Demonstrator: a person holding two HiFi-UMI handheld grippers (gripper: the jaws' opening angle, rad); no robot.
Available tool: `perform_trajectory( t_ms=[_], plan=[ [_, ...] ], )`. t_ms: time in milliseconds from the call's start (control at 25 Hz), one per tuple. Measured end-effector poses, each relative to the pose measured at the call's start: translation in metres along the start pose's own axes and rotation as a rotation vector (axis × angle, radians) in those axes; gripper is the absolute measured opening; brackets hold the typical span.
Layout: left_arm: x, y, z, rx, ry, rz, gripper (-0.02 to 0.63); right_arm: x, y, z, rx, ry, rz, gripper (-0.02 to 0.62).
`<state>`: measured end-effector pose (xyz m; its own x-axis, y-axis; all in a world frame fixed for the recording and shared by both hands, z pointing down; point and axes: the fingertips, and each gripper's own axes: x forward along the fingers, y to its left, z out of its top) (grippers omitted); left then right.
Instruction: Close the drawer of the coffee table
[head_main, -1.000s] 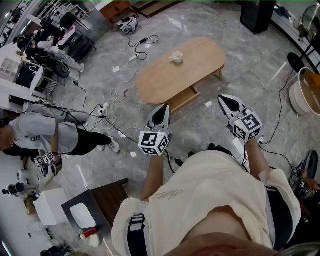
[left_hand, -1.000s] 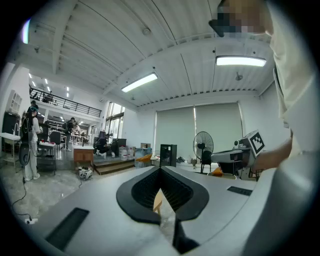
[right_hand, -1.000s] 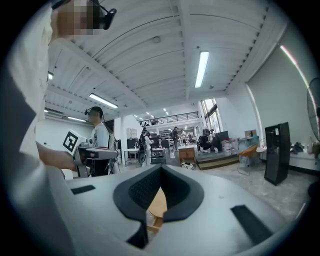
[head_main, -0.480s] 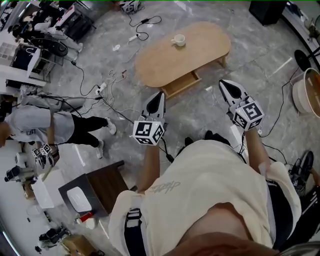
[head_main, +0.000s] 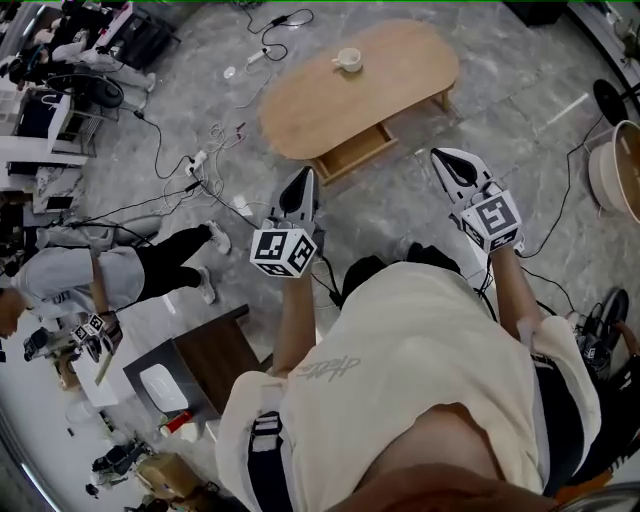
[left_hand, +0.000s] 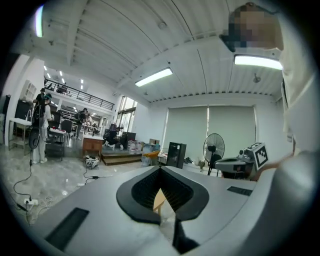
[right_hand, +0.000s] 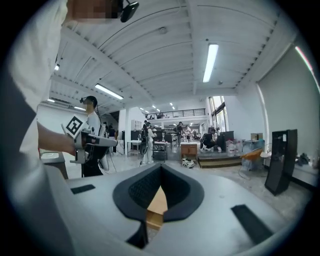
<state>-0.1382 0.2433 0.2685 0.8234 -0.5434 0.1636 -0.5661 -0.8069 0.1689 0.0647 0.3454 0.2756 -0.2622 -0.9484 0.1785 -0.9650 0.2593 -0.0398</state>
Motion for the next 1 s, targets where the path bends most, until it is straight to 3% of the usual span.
perform_trajectory(
  t_ms=[360, 560, 880, 1000],
  plan=[
    [0.039, 0.02, -0.019, -0.023, 0.014, 0.013, 0.005, 0.033, -0.017, -0.024, 0.06, 0.024, 0.057, -0.006],
    [0.07, 0.065, -0.015, -0.021, 0.016, 0.007, 0.005, 0.079, -0.032, -0.016, 0.075, 0.039, 0.026, -0.006],
    [0.124, 0.135, 0.007, 0.067, 0.04, -0.02, 0.005, 0.169, -0.052, 0.014, 0.078, 0.036, -0.004, -0.006],
    [0.139, 0.165, 0.004, 0.054, 0.055, -0.031, 0.005, 0.203, -0.051, 0.016, 0.082, 0.044, -0.012, -0.006]
  ],
)
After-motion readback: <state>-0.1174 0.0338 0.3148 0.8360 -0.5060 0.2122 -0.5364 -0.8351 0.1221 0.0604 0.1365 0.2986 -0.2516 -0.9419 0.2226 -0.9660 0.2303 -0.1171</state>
